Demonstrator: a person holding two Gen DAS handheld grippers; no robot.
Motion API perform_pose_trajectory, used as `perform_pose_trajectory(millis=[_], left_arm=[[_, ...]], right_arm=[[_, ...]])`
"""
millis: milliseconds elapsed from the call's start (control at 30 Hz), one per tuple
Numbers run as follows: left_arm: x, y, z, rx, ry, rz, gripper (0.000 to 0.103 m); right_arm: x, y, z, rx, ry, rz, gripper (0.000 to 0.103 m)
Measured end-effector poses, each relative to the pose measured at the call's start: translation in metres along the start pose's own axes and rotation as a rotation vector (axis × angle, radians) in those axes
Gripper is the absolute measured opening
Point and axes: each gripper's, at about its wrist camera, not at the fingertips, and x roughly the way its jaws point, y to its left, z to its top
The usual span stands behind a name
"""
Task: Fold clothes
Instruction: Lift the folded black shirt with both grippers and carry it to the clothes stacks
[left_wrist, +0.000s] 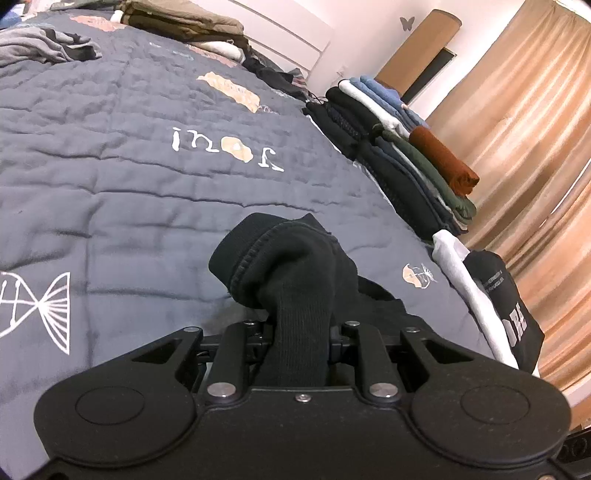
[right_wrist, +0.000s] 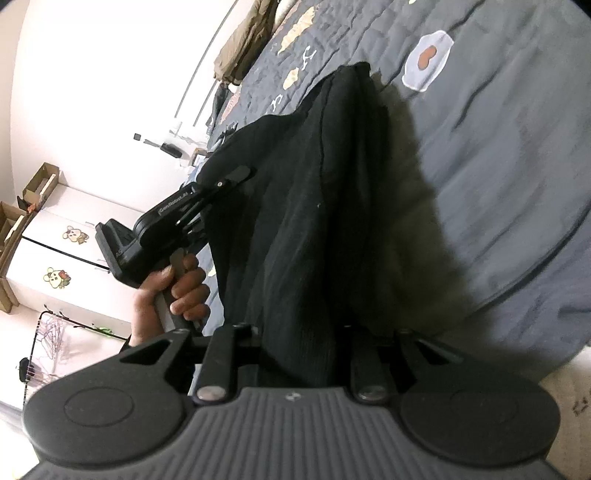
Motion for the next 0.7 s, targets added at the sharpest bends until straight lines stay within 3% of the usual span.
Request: perform_pose_trajectory(millis=[300, 700], left_arm=[[-0.019, -0.03, -0.027, -0.029, -0.057, 0.03, 0.019], [-0.056, -0.079, -0.085, -0.13, -0.213, 0.115, 0.018]], right_arm=[[0.002, -0.01, 0.022, -0.041, 0.02, -0.013, 0.021], [-0.006, -0.027, 0.048, -0.14, 0.077, 0.009, 0.021]])
